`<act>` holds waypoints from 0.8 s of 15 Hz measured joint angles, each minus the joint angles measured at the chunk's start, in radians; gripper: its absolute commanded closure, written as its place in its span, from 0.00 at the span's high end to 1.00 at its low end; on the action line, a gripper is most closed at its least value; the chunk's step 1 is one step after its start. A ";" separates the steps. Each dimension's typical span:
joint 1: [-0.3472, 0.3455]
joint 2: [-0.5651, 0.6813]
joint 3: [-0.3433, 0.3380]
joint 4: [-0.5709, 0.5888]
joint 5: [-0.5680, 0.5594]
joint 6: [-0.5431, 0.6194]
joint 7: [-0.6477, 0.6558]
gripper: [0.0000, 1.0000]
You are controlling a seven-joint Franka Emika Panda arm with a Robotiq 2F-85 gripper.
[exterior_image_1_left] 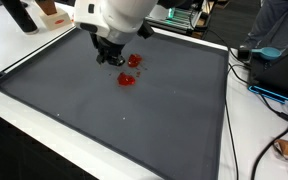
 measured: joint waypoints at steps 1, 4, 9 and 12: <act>0.004 0.010 -0.003 0.008 -0.008 -0.005 0.007 0.03; 0.014 0.039 -0.010 0.031 -0.026 -0.019 0.030 0.03; 0.023 0.080 -0.013 0.071 -0.033 -0.046 0.041 0.03; 0.028 0.100 -0.013 0.091 -0.033 -0.047 0.039 0.03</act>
